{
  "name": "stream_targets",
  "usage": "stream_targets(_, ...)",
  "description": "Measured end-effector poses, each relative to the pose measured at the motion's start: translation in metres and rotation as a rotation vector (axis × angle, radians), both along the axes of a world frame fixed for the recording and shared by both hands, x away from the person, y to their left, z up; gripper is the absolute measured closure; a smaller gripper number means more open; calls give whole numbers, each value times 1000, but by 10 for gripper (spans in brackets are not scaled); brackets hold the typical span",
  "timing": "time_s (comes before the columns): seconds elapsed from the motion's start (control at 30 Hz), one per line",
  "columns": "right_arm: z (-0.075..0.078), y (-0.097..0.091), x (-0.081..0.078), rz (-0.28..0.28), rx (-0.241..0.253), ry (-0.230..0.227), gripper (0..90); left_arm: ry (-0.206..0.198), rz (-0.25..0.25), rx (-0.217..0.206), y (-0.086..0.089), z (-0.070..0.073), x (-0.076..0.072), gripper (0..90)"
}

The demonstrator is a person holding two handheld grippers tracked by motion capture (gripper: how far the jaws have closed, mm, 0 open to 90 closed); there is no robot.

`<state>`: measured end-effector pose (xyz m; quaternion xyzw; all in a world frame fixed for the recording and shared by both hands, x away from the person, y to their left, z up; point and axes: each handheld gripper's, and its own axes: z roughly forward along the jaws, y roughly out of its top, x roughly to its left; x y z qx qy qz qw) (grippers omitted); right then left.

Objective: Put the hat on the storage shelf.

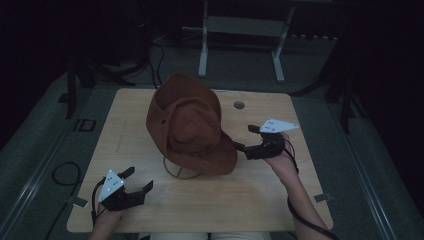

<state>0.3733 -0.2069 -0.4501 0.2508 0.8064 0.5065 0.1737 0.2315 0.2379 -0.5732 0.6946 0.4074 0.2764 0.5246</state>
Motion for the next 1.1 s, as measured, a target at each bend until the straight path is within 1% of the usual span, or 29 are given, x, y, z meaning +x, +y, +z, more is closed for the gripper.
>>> stream_targets(0.1, -11, -10, -2, -24, -5, 16, 140, 1, 2, -3, 0, 0, 0, 146)
stream_targets(0.13, -15, -14, -3, -36, -12, 16, 140, 0, 2, -4, 0, 0, 0, 146)
stream_targets(0.3, -34, -27, -8, -60, -43, 43, 140, 1, -1, 3, -1, 0, 0, 146)
stream_targets(0.33, -38, -29, -9, -65, -52, 42, 141, 2, 0, 7, -1, 0, 0, 146)
stream_targets(0.37, -42, -30, -11, -69, -50, 44, 141, 3, 0, 8, -1, -1, 0, 146)
stream_targets(0.4, -46, -32, -12, -70, -46, 55, 141, 3, -2, 6, -1, -1, 0, 146)
stream_targets(0.5, -57, -36, -17, -82, -56, 55, 137, 3, -1, 4, -1, -1, 1, 146)
stream_targets(0.6, -67, -39, -22, -91, -65, 67, 130, 3, 1, 2, 0, -1, 1, 146)
stream_targets(0.67, -74, -42, -26, -102, -60, 70, 124, 4, 1, 4, -1, -1, 1, 146)
stream_targets(0.7, -77, -44, -28, -104, -56, 71, 123, 3, 0, 2, -1, -1, 0, 146)
stream_targets(0.77, -84, -49, -33, -124, -53, 56, 123, 5, 1, 4, -1, -1, 1, 146)
stream_targets(0.8, -87, -52, -34, -121, -45, 61, 120, 4, 1, 3, 0, -1, 1, 146)
stream_targets(0.83, -90, -55, -36, -127, -45, 56, 112, 5, 2, 4, 0, -1, 1, 146)
stream_targets(0.87, -92, -58, -38, -133, -50, 51, 112, 5, 1, 4, -1, -1, 0, 146)
stream_targets(0.9, -94, -60, -39, -130, -55, 57, 112, 5, 0, 4, -1, -1, 0, 146)
stream_targets(1.1, -103, -78, -47, -167, -49, 60, 112, 8, 0, 3, -1, -1, 1, 146)
